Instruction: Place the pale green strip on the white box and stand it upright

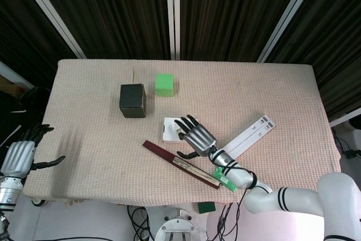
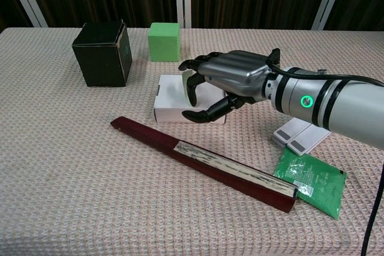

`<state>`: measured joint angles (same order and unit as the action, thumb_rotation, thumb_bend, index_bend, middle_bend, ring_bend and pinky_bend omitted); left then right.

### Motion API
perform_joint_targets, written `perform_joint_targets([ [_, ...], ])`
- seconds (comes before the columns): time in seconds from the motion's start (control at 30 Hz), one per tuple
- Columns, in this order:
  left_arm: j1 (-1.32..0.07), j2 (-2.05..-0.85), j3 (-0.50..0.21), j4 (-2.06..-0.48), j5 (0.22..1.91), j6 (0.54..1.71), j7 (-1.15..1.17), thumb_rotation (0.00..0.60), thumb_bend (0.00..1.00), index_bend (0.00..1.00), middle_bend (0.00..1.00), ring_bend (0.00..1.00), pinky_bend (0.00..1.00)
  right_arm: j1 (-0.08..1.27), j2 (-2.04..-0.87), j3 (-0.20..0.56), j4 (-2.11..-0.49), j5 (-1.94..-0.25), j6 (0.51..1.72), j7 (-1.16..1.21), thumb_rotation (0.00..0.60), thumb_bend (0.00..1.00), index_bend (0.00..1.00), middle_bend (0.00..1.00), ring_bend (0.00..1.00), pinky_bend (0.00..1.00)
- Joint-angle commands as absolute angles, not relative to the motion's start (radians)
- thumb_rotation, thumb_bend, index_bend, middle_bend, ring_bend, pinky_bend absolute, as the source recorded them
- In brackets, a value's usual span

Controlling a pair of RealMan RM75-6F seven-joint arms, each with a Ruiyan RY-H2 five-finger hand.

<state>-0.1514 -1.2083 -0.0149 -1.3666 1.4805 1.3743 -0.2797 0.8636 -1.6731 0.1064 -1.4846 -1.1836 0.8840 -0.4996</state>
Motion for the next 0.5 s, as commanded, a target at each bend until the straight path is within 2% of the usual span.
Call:
perform_joint_targets([
  [0.03,-0.152,-1.208,-0.015,-1.366,1.481,1.373,-0.281,0.277,0.0,0.19,0.14,0.04,0.16,0.864,-1.674,0.107,-1.485,-1.186,0.886,-0.498,0.194,0.34,0.4,0.0,0.0,0.0],
  [0.5,-0.151,-1.209,-0.015,-1.36,1.483,1.369,-0.291,0.278,0.0,0.19,0.14,0.04,0.16,0.846,-1.658,0.109,-1.498,-1.212,0.916,-0.477,0.193,0.34,0.4,0.0,0.0,0.0],
])
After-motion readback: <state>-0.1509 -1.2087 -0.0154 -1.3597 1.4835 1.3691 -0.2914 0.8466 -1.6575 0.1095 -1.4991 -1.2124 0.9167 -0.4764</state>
